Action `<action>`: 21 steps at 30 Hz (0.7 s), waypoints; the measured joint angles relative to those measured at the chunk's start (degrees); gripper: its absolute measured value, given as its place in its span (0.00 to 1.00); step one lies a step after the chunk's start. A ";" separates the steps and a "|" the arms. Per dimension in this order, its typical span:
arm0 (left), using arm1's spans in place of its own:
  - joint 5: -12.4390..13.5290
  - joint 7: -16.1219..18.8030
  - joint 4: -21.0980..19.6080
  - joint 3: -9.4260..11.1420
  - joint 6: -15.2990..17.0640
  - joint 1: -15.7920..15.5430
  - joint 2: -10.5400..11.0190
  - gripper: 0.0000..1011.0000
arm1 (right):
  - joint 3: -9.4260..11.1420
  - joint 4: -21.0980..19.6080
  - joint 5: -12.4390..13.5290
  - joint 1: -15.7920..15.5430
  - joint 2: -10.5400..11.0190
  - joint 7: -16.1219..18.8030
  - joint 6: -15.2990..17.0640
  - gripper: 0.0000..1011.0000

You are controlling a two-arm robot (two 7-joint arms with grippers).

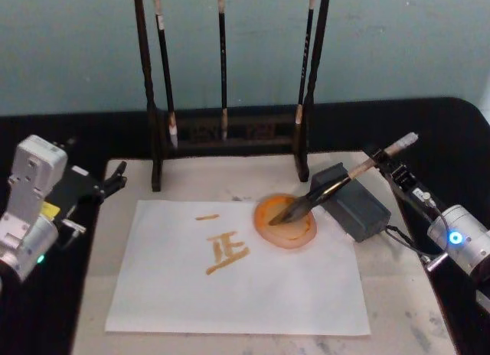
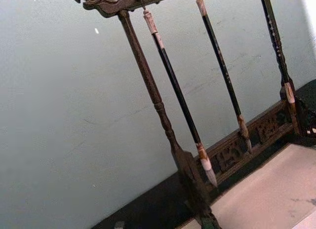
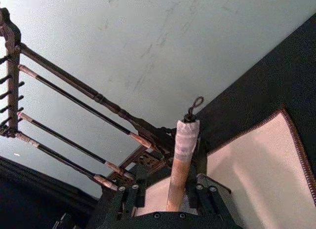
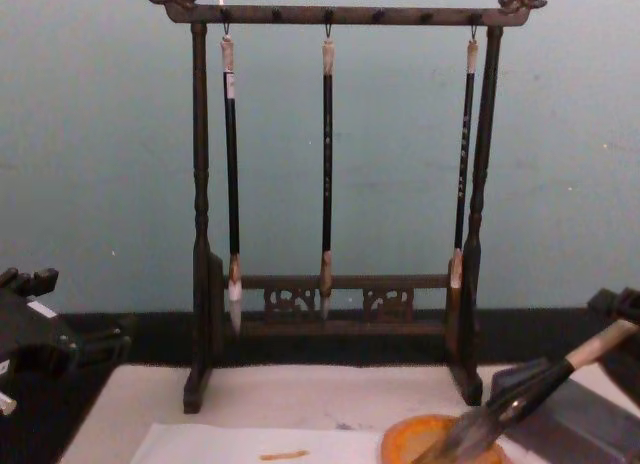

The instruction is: Pick up the brush from the inkstone, write on the paper, then place the brush back to its original position.

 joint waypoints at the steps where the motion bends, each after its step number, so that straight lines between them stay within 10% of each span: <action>1: 0.00 0.00 0.00 0.00 0.00 0.00 0.00 1.00 | 0.01 0.00 0.00 0.00 0.00 0.00 0.00 0.47; 21: 0.00 0.00 0.00 0.00 0.00 0.00 0.00 1.00 | 0.08 -0.02 -0.05 -0.06 -0.03 0.06 0.07 0.99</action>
